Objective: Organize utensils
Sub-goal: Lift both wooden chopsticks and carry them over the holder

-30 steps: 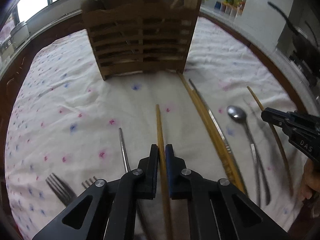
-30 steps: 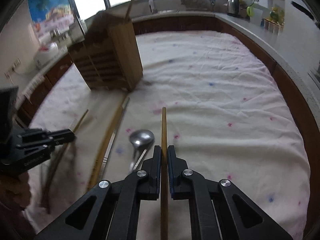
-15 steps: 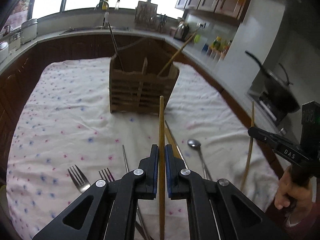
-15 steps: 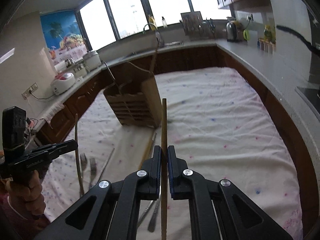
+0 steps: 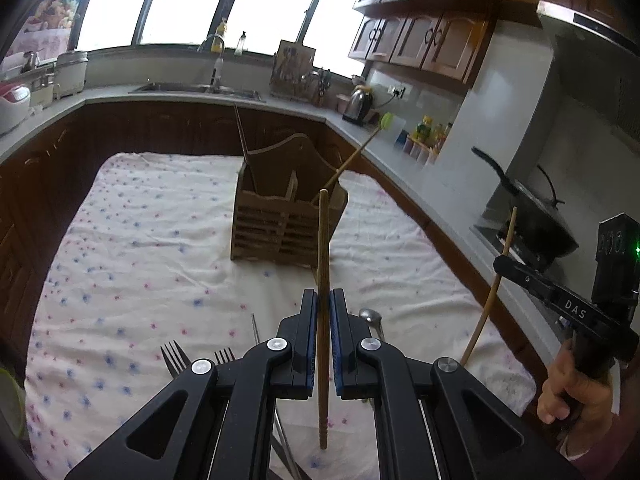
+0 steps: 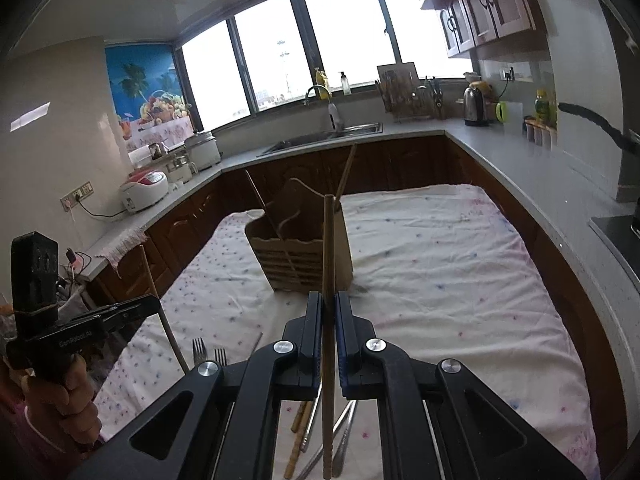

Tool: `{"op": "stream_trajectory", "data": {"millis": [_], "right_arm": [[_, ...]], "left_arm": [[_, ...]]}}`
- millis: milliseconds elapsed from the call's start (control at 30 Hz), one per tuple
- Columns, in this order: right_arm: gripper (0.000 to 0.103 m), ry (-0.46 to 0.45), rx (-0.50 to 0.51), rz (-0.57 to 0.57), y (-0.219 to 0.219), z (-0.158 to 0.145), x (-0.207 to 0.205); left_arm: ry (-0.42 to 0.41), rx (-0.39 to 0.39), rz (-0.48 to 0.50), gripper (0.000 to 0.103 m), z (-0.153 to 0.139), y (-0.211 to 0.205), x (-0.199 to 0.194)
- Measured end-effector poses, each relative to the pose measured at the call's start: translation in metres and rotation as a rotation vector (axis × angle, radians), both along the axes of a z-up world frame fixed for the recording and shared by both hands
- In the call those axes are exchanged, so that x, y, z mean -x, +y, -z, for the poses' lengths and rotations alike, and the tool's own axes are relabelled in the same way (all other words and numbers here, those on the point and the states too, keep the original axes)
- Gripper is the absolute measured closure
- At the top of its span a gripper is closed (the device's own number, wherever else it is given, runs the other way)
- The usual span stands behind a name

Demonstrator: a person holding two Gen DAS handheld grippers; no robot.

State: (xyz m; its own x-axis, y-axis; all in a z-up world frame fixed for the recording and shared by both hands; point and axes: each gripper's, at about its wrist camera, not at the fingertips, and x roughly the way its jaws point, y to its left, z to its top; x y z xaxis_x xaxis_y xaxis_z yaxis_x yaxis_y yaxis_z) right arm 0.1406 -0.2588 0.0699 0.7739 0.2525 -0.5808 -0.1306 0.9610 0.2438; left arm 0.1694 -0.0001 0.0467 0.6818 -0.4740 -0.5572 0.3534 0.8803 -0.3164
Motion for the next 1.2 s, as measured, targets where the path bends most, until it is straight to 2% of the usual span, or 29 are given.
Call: {"op": "stream_trajectory", "data": {"millis": [567,900,933,1200], "right_arm": [[0.097,-0.084,-0.028,0.021,0.005,-0.018,-0.026],[0.097,-0.151,-0.061,0.026,0.011,-0.039,-0.074],[0.097,-0.160,-0.067,0.030,0.012,-0.041,-0.080],[0.097,-0.241,-0.112,0.049,0.018,-0.055,-0.133]], "left_arm": [[-0.075,0.039,-0.059,0.099,-0.018,0.017,-0.014],[-0.144,0.063,-0.098,0.099,-0.039,0.023,-0.049],[-0.214,0.060,-0.125,0.099,-0.041,0.023,-0.052],[-0.288,0.055,-0.160,0.099,-0.058,0.022,-0.097]]}}
